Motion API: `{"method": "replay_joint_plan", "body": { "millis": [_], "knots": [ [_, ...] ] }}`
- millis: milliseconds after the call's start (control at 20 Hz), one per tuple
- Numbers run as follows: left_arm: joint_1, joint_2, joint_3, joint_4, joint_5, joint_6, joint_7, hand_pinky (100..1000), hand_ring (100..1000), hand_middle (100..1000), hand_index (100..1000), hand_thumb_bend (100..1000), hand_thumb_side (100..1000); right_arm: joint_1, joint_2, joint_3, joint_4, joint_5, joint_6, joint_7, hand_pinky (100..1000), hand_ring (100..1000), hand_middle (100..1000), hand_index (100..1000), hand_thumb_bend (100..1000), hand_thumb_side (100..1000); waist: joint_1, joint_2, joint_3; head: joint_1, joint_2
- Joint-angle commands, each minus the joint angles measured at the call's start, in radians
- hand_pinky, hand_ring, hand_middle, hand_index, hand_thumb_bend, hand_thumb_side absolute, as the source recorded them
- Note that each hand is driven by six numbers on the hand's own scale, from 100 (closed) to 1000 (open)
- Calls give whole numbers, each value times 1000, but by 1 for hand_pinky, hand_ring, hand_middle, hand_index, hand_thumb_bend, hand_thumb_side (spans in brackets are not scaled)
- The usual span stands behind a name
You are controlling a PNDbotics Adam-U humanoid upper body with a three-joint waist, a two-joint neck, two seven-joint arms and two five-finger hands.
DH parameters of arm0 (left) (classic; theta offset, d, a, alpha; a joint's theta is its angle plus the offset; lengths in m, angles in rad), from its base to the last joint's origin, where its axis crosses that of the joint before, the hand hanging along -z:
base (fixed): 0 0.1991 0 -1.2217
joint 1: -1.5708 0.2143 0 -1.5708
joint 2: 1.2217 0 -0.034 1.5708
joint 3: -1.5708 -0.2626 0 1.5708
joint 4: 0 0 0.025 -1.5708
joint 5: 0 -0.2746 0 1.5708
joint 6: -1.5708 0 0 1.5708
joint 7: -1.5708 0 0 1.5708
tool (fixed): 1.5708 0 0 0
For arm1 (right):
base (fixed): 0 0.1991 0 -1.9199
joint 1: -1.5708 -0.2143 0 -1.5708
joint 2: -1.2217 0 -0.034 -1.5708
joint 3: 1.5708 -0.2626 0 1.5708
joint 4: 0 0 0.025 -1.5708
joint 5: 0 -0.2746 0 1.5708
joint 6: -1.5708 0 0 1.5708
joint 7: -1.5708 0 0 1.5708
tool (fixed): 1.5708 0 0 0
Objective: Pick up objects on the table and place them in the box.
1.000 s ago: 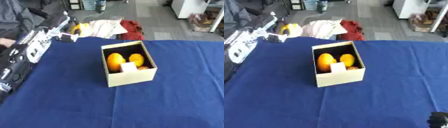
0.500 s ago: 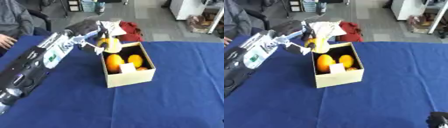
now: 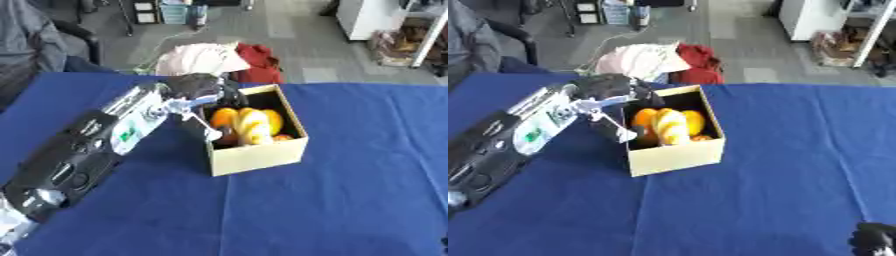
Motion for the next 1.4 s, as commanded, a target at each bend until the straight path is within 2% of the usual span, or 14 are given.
{"method": "replay_joint_plan", "body": {
  "millis": [50,150,350,500,550,600,650,800,1000,1200,1400],
  "knots": [
    [21,57,58,-107,38,13,19,793,741,746,882,131,214,-5,-10,-5,-13,4,-1,-4,627,638,594,689,100,569,1,-27,7,-3,-12],
    [71,79,108,-203,95,37,70,779,715,708,862,100,181,-5,-11,-9,-15,4,-2,-8,627,638,594,688,100,560,0,-25,16,-4,-12],
    [225,80,226,-401,271,86,203,725,653,618,802,100,257,-4,-8,-17,-17,8,-4,-17,626,637,593,687,100,535,-2,-25,45,-15,-3],
    [363,18,311,-478,370,95,302,688,613,573,761,100,388,-2,-7,-25,-20,11,-7,-24,625,637,593,687,100,511,-3,-26,66,-32,9],
    [399,-7,330,-483,390,91,328,686,610,571,759,100,399,0,-6,-29,-20,12,-8,-28,625,637,593,687,100,511,-2,-28,69,-36,14],
    [441,-47,347,-486,411,91,352,664,589,547,736,100,453,3,-3,-33,-21,14,-9,-32,625,637,593,687,100,502,-1,-29,76,-44,24],
    [477,-86,359,-488,428,89,369,659,585,542,730,100,467,6,0,-37,-23,15,-11,-35,625,636,593,687,100,497,-1,-31,83,-53,36],
    [556,-196,378,-489,457,95,399,640,563,517,702,100,516,15,9,-48,-28,19,-15,-45,624,636,593,686,100,488,1,-36,98,-78,72],
    [610,-317,373,-489,475,125,394,632,557,510,691,100,572,24,15,-59,-32,22,-17,-56,624,636,593,686,100,474,1,-41,108,-109,115],
    [631,-392,357,-479,478,153,350,635,563,516,695,100,618,30,22,-66,-36,24,-20,-61,624,636,593,686,100,456,-1,-48,112,-148,146],
    [638,-429,349,-458,481,161,319,633,562,514,690,100,639,31,25,-69,-39,25,-22,-63,624,636,593,686,100,452,-1,-51,112,-193,162]
  ]
}}
